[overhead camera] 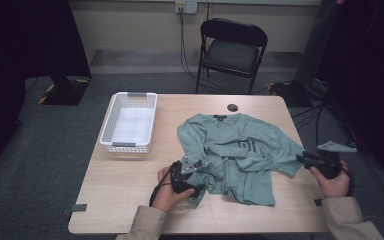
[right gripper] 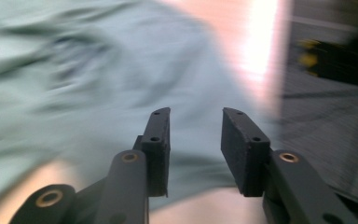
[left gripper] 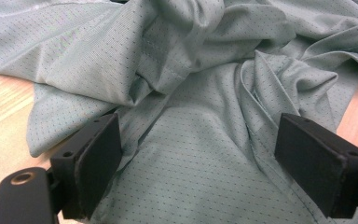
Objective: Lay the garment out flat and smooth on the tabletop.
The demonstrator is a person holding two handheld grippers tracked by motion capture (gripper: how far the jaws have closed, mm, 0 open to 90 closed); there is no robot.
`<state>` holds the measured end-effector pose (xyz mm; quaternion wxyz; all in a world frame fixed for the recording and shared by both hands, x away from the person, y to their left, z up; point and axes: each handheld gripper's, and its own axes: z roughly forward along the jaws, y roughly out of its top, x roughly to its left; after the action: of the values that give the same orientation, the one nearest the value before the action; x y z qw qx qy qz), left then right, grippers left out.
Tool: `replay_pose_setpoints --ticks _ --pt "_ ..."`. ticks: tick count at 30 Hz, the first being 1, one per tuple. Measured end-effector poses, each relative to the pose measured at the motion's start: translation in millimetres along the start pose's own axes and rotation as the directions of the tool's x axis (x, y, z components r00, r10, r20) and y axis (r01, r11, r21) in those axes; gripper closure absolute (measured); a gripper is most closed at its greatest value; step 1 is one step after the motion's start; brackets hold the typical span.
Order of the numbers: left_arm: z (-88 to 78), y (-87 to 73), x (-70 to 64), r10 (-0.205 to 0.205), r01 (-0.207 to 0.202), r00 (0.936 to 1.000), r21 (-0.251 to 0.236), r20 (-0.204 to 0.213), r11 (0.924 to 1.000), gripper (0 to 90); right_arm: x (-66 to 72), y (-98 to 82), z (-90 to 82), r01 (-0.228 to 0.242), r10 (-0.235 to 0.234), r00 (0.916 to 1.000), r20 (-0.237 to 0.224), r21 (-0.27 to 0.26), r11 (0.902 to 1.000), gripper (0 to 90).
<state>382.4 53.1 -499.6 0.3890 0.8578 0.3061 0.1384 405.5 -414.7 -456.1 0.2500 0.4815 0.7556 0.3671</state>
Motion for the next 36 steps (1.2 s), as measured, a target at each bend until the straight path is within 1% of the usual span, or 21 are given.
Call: replay_pose_setpoints --ticks 1,2,3,6,7,9,11,13,16,18,19,21,22,23,24,25,27,29,31,32,36 --pt "0.0 0.0 0.1 0.001 -0.001 1.0000 0.000 0.000 1.0000 14.2 0.0 0.0 0.0 0.000 0.000 1.0000 0.000 0.000 1.0000 63.5" --pt "0.0 0.0 0.1 0.001 -0.001 1.0000 0.000 0.000 1.0000 14.2 23.4 -5.0 6.1 0.044 -0.043 0.9975 -0.055 0.017 0.9989 64.5" --pt "0.0 0.0 0.1 0.000 0.000 1.0000 0.000 0.001 1.0000 14.2 23.4 -5.0 6.1 0.044 -0.043 0.9975 -0.055 0.017 0.9989 64.5" --pt "0.0 0.0 0.0 0.001 -0.001 1.0000 0.000 0.001 1.0000 14.2 43.0 -13.6 17.5 0.082 -0.079 0.9958 -0.045 0.066 0.9944 67.5" --pt "-0.1 -0.1 0.0 0.000 0.000 1.0000 -0.001 0.001 1.0000 14.2 44.7 -20.9 24.7 0.054 -0.050 0.9977 -0.046 0.092 0.9943 69.6" --pt "-0.1 -0.1 -0.1 0.001 -0.001 1.0000 -0.001 0.001 1.0000 14.3 41.6 -25.7 26.1 0.027 -0.024 0.9990 -0.037 0.077 0.9967 70.5" --pt "-0.1 -0.1 -0.2 0.000 0.000 1.0000 -0.001 0.001 1.0000 14.3 40.5 -26.0 24.8 0.026 -0.024 0.9995 -0.021 0.081 0.9964 73.5" --pt "-0.2 -0.2 -0.4 0.001 -0.001 1.0000 0.000 0.001 1.0000 14.3 35.3 -28.2 20.7 0.030 -0.026 0.9986 -0.045 0.088 0.9957 88.0" --pt "-0.9 -0.7 -1.5 0.004 -0.004 1.0000 0.001 0.004 1.0000 14.3 26.6 -31.3 17.0 -0.005 0.010 0.9982 -0.059 0.087 0.9962 88.2" --pt "-1.3 -1.0 -2.1 0.004 -0.004 1.0000 0.000 0.005 1.0000 14.3 20.0 -35.6 11.2 -0.014 0.017 0.9994 -0.030 0.088 0.9960 88.2" --pt "-1.5 -1.3 -2.9 0.004 -0.004 1.0000 -0.001 0.006 1.0000 14.3 14.9 -41.0 4.7 -0.046 0.048 0.9985 -0.028 0.085 0.9953 84.9" --pt "-1.6 -1.4 -3.3 0.004 -0.004 1.0000 -0.002 0.008 1.0000 14.3 15.6 -43.9 -2.3 -0.049 0.049 0.9988 0.001 0.059 0.9970 74.2" --pt "-1.6 -1.4 -3.1 0.003 -0.003 1.0000 -0.002 0.009 1.0000 14.2 18.3 -44.1 -5.1 -0.050 0.051 0.9987 -0.010 0.048 0.9976 64.2" --pt "-1.6 -1.4 -3.1 0.003 -0.003 1.0000 -0.002 0.009 1.0000 14.2 18.3 -44.1 -5.1 -0.050 0.051 0.9987 -0.010 0.048 0.9976 64.2" --pt "-1.6 -1.4 -2.9 0.003 -0.003 0.9999 -0.002 0.010 1.0000 14.2 22.3 -43.5 -6.7 -0.049 0.050 0.9986 -0.018 0.039 0.9980 49.5" --pt "-1.6 -1.4 -2.8 0.003 -0.003 0.9999 -0.002 0.010 1.0000 14.2 28.0 -42.6 -7.0 -0.054 0.055 0.9978 -0.037 0.030 0.9981 40.0" --pt "-1.6 -1.4 -2.9 0.003 -0.003 0.9999 -0.002 0.010 1.0000 14.2 43.7 -41.4 -7.2 -0.026 0.026 0.9975 -0.065 0.006 0.9996 32.6" --pt "-1.6 -1.4 -2.8 0.003 -0.003 0.9999 -0.002 0.010 1.0000 14.2 59.7 -38.6 -4.6 0.000 0.002 0.9964 -0.085 0.022 0.9998 20.4" --pt "-1.7 -1.5 -2.7 0.002 -0.002 0.9999 -0.002 0.011 1.0000 14.2 71.2 -37.3 -1.0 0.000 0.004 0.9920 -0.126 0.033 0.9995 15.0" --pt "-1.8 -1.4 -2.6 0.002 -0.002 0.9999 -0.002 0.011 1.0000 14.2 78.5 -38.3 2.5 0.030 -0.022 0.9892 -0.145 0.051 0.9983 13.5" --pt "-1.7 -1.4 -2.7 0.002 -0.002 0.9999 -0.002 0.011 1.0000 14.2 80.8 -44.2 8.3 0.048 -0.035 0.9883 -0.148 0.091 0.9947 11.9"
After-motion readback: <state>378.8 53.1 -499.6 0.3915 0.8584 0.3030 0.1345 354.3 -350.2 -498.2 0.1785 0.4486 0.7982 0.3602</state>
